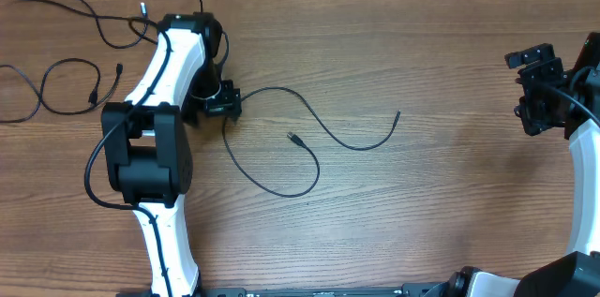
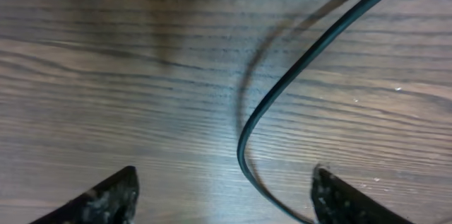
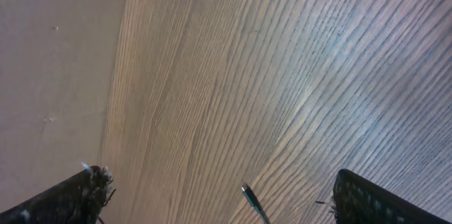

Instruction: Untangle cables

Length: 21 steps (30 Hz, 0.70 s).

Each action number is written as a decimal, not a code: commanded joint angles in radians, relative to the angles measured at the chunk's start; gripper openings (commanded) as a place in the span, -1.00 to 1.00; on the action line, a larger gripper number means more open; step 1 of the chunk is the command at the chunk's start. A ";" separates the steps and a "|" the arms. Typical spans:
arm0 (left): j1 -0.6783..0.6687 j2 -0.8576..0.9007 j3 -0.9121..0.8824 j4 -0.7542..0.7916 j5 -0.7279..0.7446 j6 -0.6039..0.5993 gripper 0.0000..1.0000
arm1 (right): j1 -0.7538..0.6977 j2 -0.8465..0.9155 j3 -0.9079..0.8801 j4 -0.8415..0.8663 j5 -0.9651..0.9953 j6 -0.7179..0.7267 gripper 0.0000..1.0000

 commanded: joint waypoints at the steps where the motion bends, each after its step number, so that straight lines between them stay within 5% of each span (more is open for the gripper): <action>1: -0.010 -0.034 -0.046 0.025 0.039 -0.005 0.52 | -0.001 -0.006 0.003 0.005 0.011 -0.005 1.00; 11: -0.020 -0.034 -0.150 0.186 0.042 -0.010 0.28 | -0.001 -0.006 0.004 0.005 0.011 -0.005 1.00; 15: -0.020 -0.034 -0.161 0.190 0.042 -0.010 -0.17 | -0.001 -0.006 0.004 0.005 0.011 -0.005 1.00; 18: -0.020 -0.034 -0.161 0.190 0.042 -0.010 -0.92 | -0.001 -0.006 0.004 0.005 0.011 -0.005 1.00; 21: -0.020 -0.034 -0.140 0.163 0.050 -0.020 -0.91 | -0.001 -0.006 0.004 0.005 0.011 -0.005 1.00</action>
